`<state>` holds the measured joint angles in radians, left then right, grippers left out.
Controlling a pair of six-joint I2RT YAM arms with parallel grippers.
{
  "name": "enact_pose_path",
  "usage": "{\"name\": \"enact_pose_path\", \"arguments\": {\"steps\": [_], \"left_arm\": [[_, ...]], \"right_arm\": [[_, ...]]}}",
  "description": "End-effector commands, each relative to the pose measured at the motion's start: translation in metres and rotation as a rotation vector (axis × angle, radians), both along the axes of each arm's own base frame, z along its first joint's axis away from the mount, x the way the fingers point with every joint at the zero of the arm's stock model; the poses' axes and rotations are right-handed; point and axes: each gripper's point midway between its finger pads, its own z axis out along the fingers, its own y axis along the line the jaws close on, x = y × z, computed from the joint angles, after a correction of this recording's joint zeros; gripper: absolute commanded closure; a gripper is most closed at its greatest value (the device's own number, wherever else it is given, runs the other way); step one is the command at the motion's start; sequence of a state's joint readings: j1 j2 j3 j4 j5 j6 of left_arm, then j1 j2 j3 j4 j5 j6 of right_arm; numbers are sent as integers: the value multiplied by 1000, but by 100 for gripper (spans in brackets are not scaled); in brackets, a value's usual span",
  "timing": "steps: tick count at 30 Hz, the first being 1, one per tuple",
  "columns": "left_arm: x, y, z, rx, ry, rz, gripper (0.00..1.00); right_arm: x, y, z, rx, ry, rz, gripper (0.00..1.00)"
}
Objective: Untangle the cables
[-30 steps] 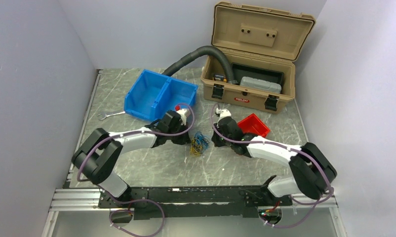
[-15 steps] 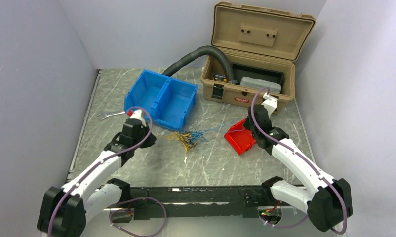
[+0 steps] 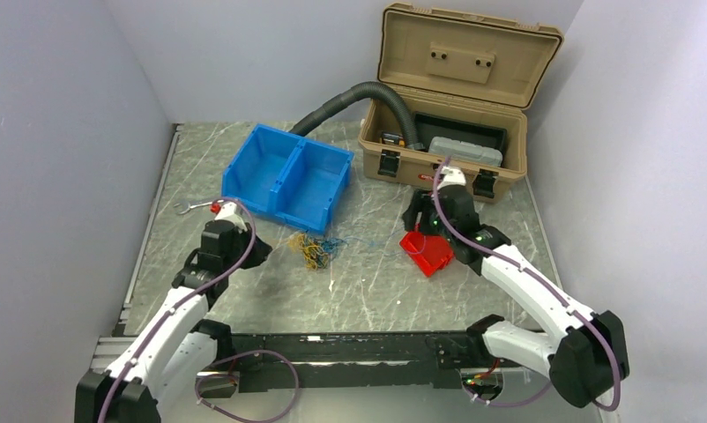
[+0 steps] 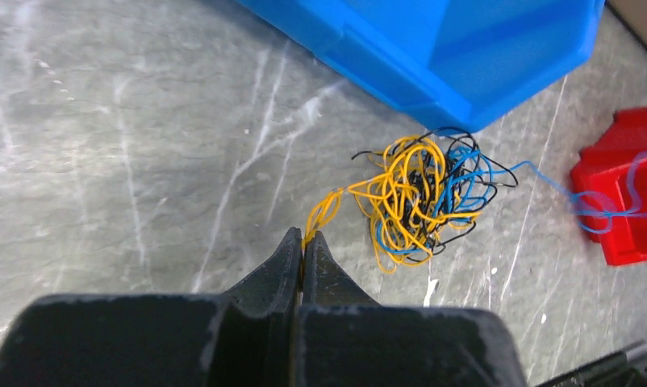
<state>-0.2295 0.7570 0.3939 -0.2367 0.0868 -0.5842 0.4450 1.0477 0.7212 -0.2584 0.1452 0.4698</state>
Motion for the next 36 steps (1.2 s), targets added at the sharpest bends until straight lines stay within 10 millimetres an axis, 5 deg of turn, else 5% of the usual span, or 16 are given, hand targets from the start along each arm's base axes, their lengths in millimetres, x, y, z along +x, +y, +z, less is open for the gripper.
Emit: {"name": "enact_pose_path", "arguments": {"steps": [1,5,11,16,28,32,35,36], "left_arm": [[4,-27,6,-48,-34,-159,100],[4,-27,0,-18,-6,-163,94],[2,-40,16,0,-76,-230,37],[0,-71,16,17,-67,-319,27],[20,-103,-30,-7,72,-309,40],[25,-106,-40,-1,95,-303,66],[25,-104,-42,11,100,-302,99],[24,-102,-41,16,98,-294,100]], "right_arm": [[-4,70,36,43,-121,315,29],[-15,117,22,33,-81,444,31],[-21,164,-1,112,-21,522,36],[-19,187,-22,166,36,538,39],[-21,216,-68,359,187,462,41],[-20,222,-82,373,214,462,51],[-20,220,-87,361,229,447,70],[-19,217,-86,350,226,433,80]]}}
